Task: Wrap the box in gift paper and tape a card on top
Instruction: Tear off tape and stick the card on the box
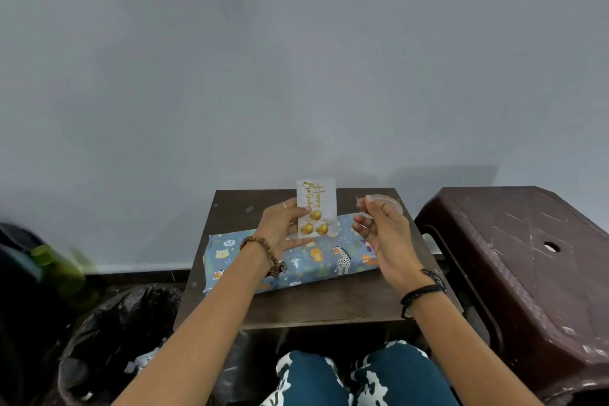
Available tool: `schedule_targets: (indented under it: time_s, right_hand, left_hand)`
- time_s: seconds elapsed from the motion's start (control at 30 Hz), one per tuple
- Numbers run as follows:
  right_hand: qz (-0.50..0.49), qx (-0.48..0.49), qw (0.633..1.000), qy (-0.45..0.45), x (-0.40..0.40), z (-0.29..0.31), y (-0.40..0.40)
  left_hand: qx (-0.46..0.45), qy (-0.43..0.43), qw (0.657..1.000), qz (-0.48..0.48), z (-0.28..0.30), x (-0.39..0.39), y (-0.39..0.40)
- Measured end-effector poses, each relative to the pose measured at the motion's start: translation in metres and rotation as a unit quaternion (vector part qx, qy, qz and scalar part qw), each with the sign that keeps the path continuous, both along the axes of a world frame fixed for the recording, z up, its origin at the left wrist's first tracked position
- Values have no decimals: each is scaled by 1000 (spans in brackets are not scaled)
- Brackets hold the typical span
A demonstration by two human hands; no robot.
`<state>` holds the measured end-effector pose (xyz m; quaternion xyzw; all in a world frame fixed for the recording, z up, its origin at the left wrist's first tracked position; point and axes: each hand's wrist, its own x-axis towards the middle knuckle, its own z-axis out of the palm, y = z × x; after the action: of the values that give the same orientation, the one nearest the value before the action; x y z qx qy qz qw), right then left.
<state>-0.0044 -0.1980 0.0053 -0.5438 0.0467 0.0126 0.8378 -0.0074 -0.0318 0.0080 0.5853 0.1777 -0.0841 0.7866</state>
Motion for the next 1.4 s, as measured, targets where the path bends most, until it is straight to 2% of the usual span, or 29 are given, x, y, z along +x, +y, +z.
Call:
schedule_targets:
  time_s: [0.2, 0.27, 0.3, 0.33, 0.37, 0.4, 0.43, 0.47, 0.5, 0.53, 0.57, 0.63, 0.73, 0.8, 0.83, 0.87, 0.93, 1.03, 1.1, 1.17, 1.23, 1.33, 1.4]
  right_hand:
    - [8, 5, 1000, -25, -3, 11, 7]
    - [16, 6, 1000, -26, -4, 11, 10]
    - [22, 4, 999, -25, -4, 11, 10]
    - [27, 1, 999, -25, -5, 10, 11]
    - [31, -1, 999, -25, -4, 10, 12]
    - [32, 0, 999, -23, -4, 10, 13]
    - [31, 1, 999, -20, -4, 9, 13]
    - [30, 3, 999, -16, -4, 9, 13]
    - [28, 4, 1000, -12, -4, 7, 13]
    - [27, 5, 1000, -8, -4, 5, 12]
    - [27, 4, 1000, -4, -4, 3, 12]
    - [24, -4, 1000, 4, -4, -4, 12]
    - [25, -35, 999, 3, -4, -16, 16]
    - [32, -80, 996, -8, -4, -25, 23]
    - [35, -101, 994, -15, -4, -29, 26]
    - [41, -121, 992, -22, -5, -33, 30]
    - [58, -167, 983, -39, -6, -40, 37]
    - [63, -252, 964, -64, -7, -49, 43]
    - [57, -253, 964, -61, -6, -53, 42]
    - [59, -243, 967, -57, -5, -55, 40]
    - [60, -238, 968, -51, -5, -58, 37]
    - [72, -233, 968, -53, -4, -60, 35]
    - [82, -210, 973, -44, -2, -59, 33]
  left_hand:
    - [-68, 32, 997, -5, 5, -12, 3]
    - [-69, 22, 997, 20, 8, -16, 2]
    - [-46, 2, 998, 43, 8, -17, 1]
    - [20, -35, 996, 75, 5, -17, 0]
    - [142, -86, 981, 98, 2, -17, 0]
    - [309, -134, 935, 106, -2, -20, 0]
    - [484, -164, 855, 87, -3, -23, -1]
    - [641, -183, 744, 46, -6, -25, -3]
    - [747, -200, 634, -5, -12, -27, -4]
    - [799, -208, 561, -56, -19, -27, -6]
    - [813, -206, 535, -102, -29, -29, -9]
    - [806, -198, 535, -155, -46, -35, -16]
    - [788, -216, 560, -141, -52, -44, -22]
    - [737, -213, 622, -153, -55, -42, -23]
    - [708, -196, 665, -136, -57, -41, -22]
    - [680, -178, 705, -92, -55, -40, -20]
    - [636, -113, 763, 4, -54, -35, -10]
    - [563, -17, 825, 43, -50, -31, -1]
    - [503, -4, 863, 51, -46, -25, -1]
    - [396, 23, 916, 65, -45, -17, -1]
    - [287, 66, 951, 91, -46, -6, 1]
    - [159, 93, 977, 108, -44, 5, 8]
    - [111, 104, 984, 95, -40, 7, 11]
